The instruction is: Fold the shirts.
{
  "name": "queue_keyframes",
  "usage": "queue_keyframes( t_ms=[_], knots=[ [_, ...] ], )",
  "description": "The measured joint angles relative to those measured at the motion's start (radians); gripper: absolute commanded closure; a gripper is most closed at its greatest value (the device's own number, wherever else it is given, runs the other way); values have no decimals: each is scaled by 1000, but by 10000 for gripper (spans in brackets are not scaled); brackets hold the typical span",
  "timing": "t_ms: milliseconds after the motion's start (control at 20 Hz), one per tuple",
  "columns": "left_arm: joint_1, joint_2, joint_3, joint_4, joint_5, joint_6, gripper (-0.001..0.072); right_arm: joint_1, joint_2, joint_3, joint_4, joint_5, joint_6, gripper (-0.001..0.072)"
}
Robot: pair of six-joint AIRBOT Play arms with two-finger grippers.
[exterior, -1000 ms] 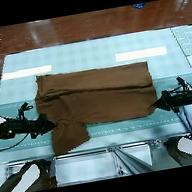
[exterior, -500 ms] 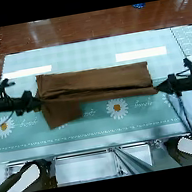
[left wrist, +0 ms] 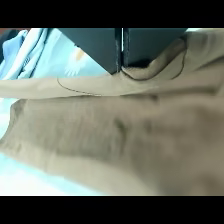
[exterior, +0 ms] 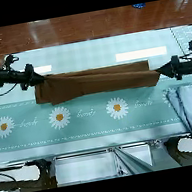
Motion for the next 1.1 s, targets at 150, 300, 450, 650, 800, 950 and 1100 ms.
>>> queue_keyframes(
  t_ms=[150,300,450,650,800,950,1100],
  knots=[
    [-21,-114,142,-5,-27,-32,686,46,-74,71,3,-45,12,691],
    [-32,-201,242,-6,-45,-51,686,74,-147,134,5,-78,29,690],
    [-37,-268,293,-6,-51,-60,272,100,-212,172,6,-108,39,454],
    [-39,-317,327,-5,-50,-71,199,146,-261,195,6,-190,41,298],
    [-3,-314,409,-9,-85,-73,200,136,-269,249,-7,-187,57,299],
    [52,-242,493,32,-130,-70,200,74,-239,306,-69,-125,95,299],
    [79,-103,516,172,-93,-53,200,16,-186,316,-209,-98,159,299]
  ],
)
